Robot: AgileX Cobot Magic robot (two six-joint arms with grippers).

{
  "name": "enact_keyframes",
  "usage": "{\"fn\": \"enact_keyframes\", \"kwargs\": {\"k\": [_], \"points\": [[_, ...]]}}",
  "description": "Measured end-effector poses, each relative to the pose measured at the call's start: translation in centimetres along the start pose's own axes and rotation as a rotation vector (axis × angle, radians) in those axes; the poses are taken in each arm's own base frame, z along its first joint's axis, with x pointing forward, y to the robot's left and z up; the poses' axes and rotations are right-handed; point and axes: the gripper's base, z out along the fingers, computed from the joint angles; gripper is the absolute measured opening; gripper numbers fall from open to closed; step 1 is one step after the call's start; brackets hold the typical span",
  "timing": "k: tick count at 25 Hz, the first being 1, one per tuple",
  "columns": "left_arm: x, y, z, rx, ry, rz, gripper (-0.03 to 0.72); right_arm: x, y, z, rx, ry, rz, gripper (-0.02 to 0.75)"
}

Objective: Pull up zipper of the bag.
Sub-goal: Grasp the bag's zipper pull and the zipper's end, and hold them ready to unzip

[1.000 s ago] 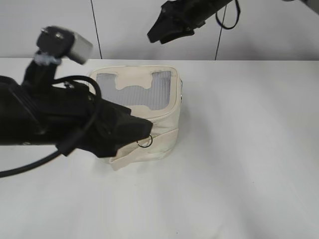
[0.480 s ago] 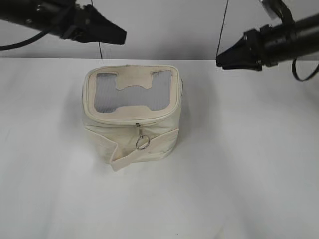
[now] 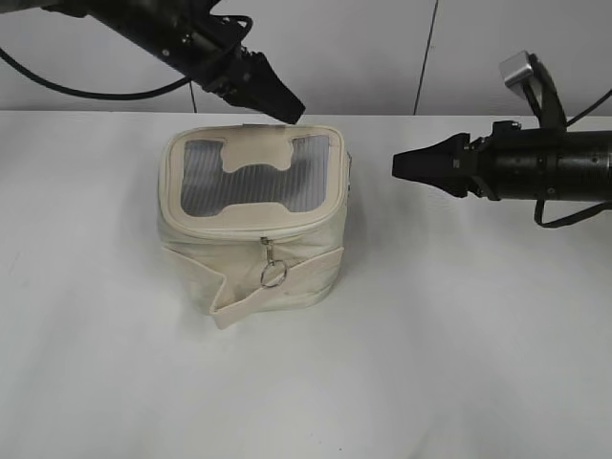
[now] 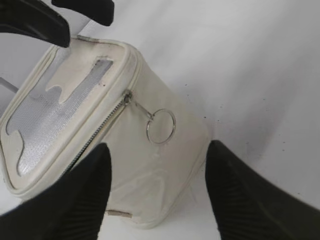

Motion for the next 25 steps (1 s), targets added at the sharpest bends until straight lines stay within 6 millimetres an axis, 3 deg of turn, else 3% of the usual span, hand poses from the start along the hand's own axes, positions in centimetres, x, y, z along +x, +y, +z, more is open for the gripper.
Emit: {"fn": "enact_keyframes", "kwargs": {"k": [8, 10, 14, 16, 25], "points": [[1.0, 0.4, 1.8, -0.004, 0.100, 0.000, 0.438, 0.8, 1.2, 1.4, -0.020, 0.043, -0.087, 0.477], [1.4, 0.8, 2.2, -0.014, 0.111, -0.036, 0.406, 0.9, 1.3, 1.7, -0.001, 0.060, -0.109, 0.477], [1.4, 0.9, 2.3, -0.036, 0.122, -0.038, 0.124, 1.3, 1.4, 2.2, 0.043, 0.092, -0.169, 0.477], [1.4, 0.9, 2.3, -0.038, 0.124, -0.037, 0.067, 1.4, 1.4, 2.5, 0.041, 0.100, -0.196, 0.477], [1.3, 0.9, 2.3, -0.040, 0.125, -0.036, 0.061, 0.7, 1.9, 4.9, 0.080, 0.131, -0.271, 0.474]]}}
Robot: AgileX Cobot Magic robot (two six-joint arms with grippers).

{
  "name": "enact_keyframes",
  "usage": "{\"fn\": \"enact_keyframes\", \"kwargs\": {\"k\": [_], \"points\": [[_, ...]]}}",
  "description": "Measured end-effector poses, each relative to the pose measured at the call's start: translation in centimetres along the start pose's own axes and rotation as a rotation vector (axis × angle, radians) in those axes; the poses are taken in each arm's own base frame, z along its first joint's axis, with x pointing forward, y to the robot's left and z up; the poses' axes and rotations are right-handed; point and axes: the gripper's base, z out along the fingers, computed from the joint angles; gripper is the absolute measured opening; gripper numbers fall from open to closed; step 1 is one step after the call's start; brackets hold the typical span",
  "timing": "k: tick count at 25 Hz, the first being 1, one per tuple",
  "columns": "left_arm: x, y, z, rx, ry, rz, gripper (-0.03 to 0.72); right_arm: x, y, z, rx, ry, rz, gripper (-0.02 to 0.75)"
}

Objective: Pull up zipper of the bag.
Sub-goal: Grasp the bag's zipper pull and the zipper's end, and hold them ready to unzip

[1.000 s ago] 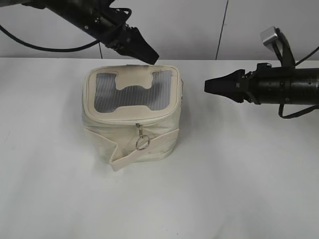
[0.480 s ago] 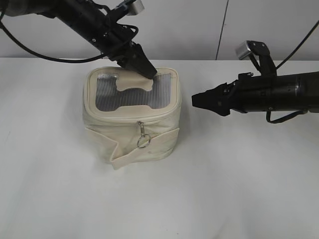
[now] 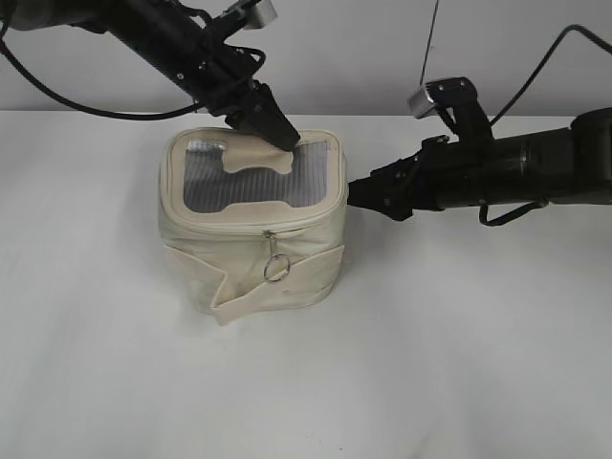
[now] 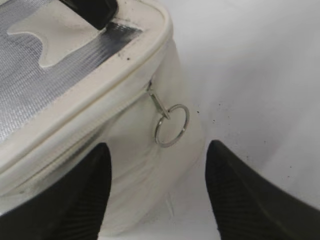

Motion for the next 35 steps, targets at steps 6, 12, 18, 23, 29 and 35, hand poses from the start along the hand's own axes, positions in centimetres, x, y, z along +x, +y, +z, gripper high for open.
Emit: {"fn": "enact_keyframes", "kwargs": {"k": [6, 12, 18, 23, 29, 35], "points": [[0.0, 0.0, 0.0, 0.000, 0.000, -0.002, 0.060, 0.1, -0.1, 1.8, 0.006, 0.026, -0.015, 0.469], [0.0, 0.0, 0.0, -0.001, 0.001, -0.001, 0.059, -0.4, -0.8, 3.3, 0.027, 0.031, -0.028, 0.466], [0.0, 0.0, 0.0, -0.001, 0.001, -0.001, 0.059, -0.8, -1.4, 4.4, 0.029, 0.024, -0.018, 0.337], [0.0, 0.0, 0.0, -0.002, 0.000, -0.001, 0.059, -1.6, -1.3, 4.7, 0.018, 0.000, 0.002, 0.019], [0.0, 0.0, 0.0, -0.005, -0.001, -0.001, 0.055, -0.4, -1.2, 3.6, 0.022, 0.116, 0.116, 0.008], [-0.2, -0.1, 0.2, -0.011, -0.005, -0.042, 0.054, 1.2, 1.2, -1.0, 0.043, 0.148, 0.183, 0.008]]}}
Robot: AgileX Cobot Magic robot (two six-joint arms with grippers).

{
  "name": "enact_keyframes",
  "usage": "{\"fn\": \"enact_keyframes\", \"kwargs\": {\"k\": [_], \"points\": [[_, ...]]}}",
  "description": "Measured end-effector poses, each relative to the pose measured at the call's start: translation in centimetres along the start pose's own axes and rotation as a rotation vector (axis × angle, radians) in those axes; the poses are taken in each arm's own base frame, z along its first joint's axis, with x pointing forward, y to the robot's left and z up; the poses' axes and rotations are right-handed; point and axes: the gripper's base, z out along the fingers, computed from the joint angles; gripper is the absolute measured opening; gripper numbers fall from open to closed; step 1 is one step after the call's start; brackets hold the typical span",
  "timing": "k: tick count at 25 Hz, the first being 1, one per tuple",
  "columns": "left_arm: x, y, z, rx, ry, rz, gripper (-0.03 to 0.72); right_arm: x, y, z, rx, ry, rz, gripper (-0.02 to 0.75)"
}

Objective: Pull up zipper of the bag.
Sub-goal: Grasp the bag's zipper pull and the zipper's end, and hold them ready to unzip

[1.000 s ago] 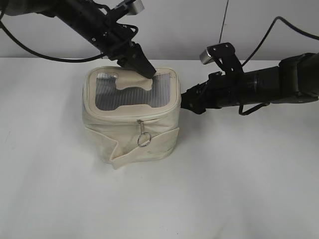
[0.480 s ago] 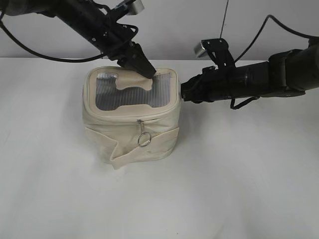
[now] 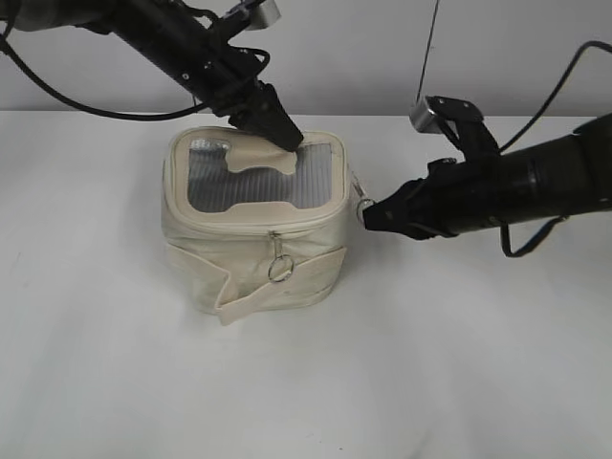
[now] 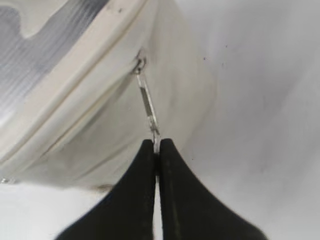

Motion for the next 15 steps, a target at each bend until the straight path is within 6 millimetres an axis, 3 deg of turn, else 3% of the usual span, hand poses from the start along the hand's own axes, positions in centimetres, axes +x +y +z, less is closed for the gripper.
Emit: {"fn": "enact_keyframes", "kwargs": {"k": [7, 11, 15], "points": [[-0.2, 0.0, 0.2, -0.022, -0.008, -0.075, 0.052, 3.7, 4.6, -4.0, -0.067, 0.015, 0.010, 0.008], [-0.4, -0.1, 0.3, -0.037, -0.014, -0.120, 0.052, 4.1, 8.3, -3.4, -0.146, 0.037, -0.028, 0.008], [-0.5, -0.2, 0.4, -0.054, -0.012, -0.148, 0.052, 3.0, 11.7, -1.0, -0.181, 0.042, -0.073, 0.008]]}}
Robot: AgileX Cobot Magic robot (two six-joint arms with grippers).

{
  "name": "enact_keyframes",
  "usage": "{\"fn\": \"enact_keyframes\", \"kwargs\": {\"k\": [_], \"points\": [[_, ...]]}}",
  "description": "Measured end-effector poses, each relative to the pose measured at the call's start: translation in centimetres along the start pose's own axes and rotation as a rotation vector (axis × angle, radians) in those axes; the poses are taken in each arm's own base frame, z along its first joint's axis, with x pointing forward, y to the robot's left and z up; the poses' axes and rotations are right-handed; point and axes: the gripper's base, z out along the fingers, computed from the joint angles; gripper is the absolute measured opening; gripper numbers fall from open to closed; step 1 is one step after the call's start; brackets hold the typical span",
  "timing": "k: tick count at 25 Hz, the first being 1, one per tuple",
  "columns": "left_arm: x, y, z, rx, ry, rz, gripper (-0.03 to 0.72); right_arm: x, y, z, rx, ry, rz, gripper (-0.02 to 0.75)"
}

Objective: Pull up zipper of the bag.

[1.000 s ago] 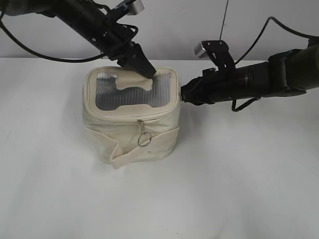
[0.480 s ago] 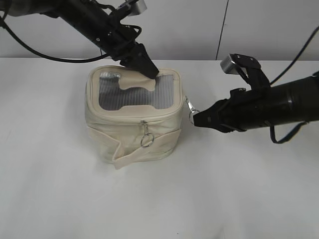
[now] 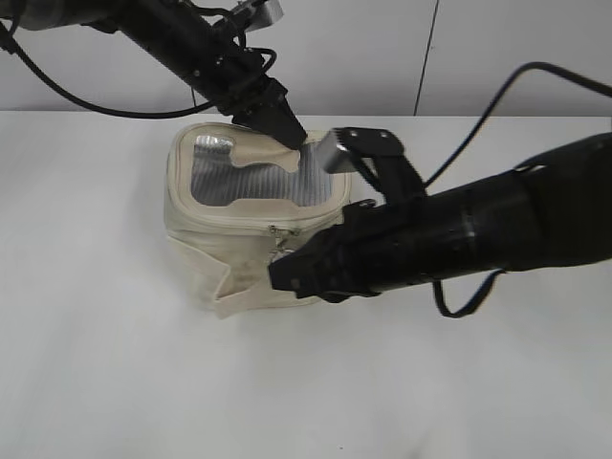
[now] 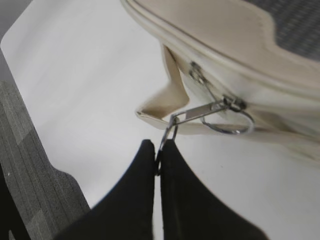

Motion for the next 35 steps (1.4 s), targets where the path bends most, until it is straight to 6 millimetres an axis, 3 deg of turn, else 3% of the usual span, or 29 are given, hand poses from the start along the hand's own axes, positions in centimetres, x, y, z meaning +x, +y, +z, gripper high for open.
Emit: {"fn": "enact_keyframes", "kwargs": {"k": [4, 8, 10, 11, 13, 15, 18, 23, 28, 32, 35], "points": [[-0.1, -0.2, 0.1, -0.006, 0.001, -0.007, 0.052, -1.4, 1.1, 3.3, -0.012, 0.016, -0.009, 0.008], [-0.1, -0.2, 0.1, -0.007, 0.000, -0.006, 0.057, -1.6, 0.8, 4.1, -0.005, 0.037, 0.029, 0.021], [-0.2, -0.2, 0.1, -0.008, -0.010, -0.015, 0.112, -1.4, 0.6, 3.9, -0.025, 0.075, 0.053, 0.107], [-0.4, -0.1, 0.1, -0.012, -0.033, -0.028, 0.164, -1.3, 0.6, 3.6, -0.047, 0.107, 0.048, 0.186], [-0.6, -0.1, -0.1, -0.011, -0.058, -0.058, 0.269, -1.1, 0.7, 2.6, -0.074, 0.170, 0.054, 0.351], [-0.7, -0.2, -0.5, -0.018, -0.062, -0.104, 0.310, -1.3, 0.4, 0.9, -0.049, 0.219, 0.073, 0.451], [-1.1, -0.9, -1.9, -0.040, -0.085, -0.131, 0.279, -1.5, 0.3, -2.1, 0.043, 0.286, 0.114, 0.463], [-0.2, -4.3, -6.0, -0.088, -0.129, -0.137, 0.251, -1.4, 1.7, -8.5, 0.201, 0.223, 0.147, 0.452], [4.8, -10.0, -11.5, -0.219, -0.217, -0.143, 0.249, 2.3, 3.3, -14.9, 0.294, 0.182, 0.134, 0.454], [11.3, -16.4, -16.9, -0.329, -0.331, -0.116, 0.256, 6.5, 4.6, -19.6, 0.368, 0.144, 0.075, 0.522], [16.8, -21.0, -20.0, -0.378, -0.417, -0.061, 0.333, 9.3, 5.7, -22.9, 0.411, 0.092, 0.004, 0.596]]}}
